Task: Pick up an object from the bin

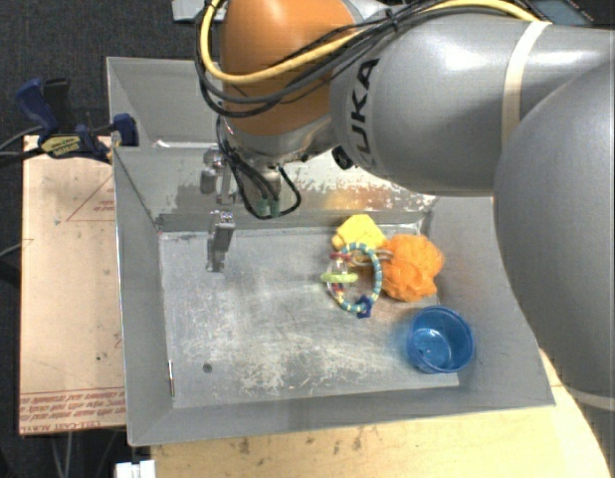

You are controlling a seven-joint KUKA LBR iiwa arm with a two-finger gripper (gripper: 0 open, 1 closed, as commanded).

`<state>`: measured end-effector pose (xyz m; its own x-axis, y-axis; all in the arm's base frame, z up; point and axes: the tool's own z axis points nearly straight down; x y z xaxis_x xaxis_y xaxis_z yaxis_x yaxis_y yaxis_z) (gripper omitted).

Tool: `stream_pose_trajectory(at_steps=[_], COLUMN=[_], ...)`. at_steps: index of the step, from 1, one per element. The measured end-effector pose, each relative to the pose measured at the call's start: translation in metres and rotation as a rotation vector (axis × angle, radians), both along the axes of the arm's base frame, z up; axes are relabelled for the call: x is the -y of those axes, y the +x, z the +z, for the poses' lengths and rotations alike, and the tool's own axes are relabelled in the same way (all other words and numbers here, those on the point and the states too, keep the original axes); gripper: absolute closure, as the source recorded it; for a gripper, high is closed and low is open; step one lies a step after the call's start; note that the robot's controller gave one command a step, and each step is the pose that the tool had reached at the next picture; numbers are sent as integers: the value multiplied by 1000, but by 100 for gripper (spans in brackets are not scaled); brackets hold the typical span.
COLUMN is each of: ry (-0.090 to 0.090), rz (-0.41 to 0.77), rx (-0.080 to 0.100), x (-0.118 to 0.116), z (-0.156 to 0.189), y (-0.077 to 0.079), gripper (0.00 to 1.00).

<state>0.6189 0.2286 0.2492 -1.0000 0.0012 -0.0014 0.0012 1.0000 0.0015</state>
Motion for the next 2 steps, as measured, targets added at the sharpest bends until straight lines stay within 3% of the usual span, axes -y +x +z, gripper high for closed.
stream_pose_trajectory(at_steps=[1,2], ry=[5,-2], rz=[-86,-201], rx=[9,-2], x=[16,25], z=[-21,-58], y=[-16,-34], gripper=[0,0])
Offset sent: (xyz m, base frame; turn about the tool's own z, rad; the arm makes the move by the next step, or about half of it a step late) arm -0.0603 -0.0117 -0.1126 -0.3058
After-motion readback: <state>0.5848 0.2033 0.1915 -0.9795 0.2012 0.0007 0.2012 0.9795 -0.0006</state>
